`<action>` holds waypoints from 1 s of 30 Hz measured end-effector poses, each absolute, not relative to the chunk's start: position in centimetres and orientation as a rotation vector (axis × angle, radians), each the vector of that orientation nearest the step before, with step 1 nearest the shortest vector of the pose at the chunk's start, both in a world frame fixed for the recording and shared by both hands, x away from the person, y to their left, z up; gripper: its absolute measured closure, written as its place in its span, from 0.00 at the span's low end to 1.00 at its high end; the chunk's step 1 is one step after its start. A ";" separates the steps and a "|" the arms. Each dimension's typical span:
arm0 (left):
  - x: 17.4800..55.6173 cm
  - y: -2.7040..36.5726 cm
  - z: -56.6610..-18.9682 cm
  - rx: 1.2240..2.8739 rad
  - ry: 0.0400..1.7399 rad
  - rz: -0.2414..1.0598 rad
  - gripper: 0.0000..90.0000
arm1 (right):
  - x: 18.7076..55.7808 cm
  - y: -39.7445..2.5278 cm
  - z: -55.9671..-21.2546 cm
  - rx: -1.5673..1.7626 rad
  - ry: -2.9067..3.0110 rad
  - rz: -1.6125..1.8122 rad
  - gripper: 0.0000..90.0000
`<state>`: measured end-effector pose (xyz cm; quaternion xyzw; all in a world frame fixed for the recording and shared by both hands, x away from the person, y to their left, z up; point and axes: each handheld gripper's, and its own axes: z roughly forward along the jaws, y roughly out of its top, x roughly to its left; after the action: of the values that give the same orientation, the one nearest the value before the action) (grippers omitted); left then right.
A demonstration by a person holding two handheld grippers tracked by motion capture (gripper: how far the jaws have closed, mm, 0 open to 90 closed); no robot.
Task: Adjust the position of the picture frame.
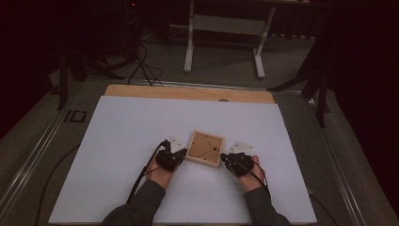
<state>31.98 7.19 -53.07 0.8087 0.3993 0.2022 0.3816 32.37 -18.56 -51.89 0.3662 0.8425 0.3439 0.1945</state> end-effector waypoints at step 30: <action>29.0 13.0 -52.8 1.967 1.094 0.492 0.91 | 33.3 -13.5 -52.3 0.911 2.402 1.037 1.00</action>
<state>28.98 12.98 -52.82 0.7800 0.4338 0.1952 0.4065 33.29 -13.54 -52.28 0.3232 0.8522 0.3679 0.1844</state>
